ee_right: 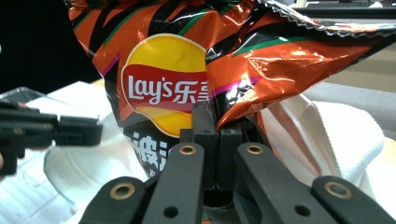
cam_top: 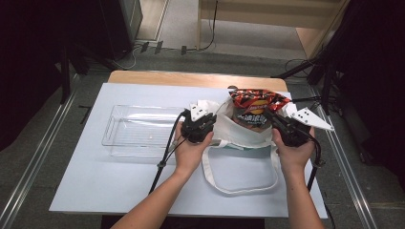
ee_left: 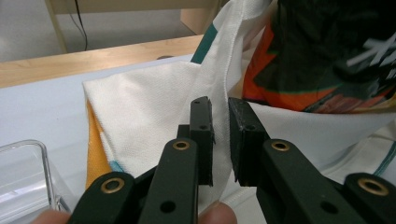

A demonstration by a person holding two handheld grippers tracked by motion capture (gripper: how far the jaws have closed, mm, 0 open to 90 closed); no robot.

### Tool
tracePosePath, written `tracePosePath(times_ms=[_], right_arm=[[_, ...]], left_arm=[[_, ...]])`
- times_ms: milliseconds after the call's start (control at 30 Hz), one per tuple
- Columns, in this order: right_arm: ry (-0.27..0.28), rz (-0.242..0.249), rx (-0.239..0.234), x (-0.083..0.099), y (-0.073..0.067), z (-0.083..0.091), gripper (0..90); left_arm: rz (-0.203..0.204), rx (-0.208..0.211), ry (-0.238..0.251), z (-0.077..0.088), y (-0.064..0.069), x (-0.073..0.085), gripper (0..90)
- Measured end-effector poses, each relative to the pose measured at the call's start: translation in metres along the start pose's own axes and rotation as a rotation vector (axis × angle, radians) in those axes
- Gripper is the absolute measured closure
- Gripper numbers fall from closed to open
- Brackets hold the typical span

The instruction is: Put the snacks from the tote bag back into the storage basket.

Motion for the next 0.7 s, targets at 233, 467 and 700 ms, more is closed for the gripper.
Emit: tracePosePath(times_ms=[233, 467, 700], right_arm=[[0.037, 0.015, -0.019, -0.016, -0.009, 0.009, 90.0], [0.060, 0.023, -0.027, -0.027, -0.015, 0.017, 90.0], [0.066, -0.006, -0.033, -0.032, -0.015, 0.025, 90.0]], left_arm=[[-0.006, 0.003, -0.007, -0.001, 0.002, 0.000, 84.5], [-0.001, 0.019, -0.012, -0.003, 0.002, 0.000, 84.5], [0.026, 0.072, 0.009, 0.001, 0.000, -0.002, 81.0]])
Point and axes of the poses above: each handheld gripper's, and its own axes: z roughly backward along the jaws, x roughly out of its underside, y roughly to its right, the point moved 7 cm from there along -z, roughly forward along the jaws, and after that the axes turned 15 degrees about -y, right-handed, at the moved point
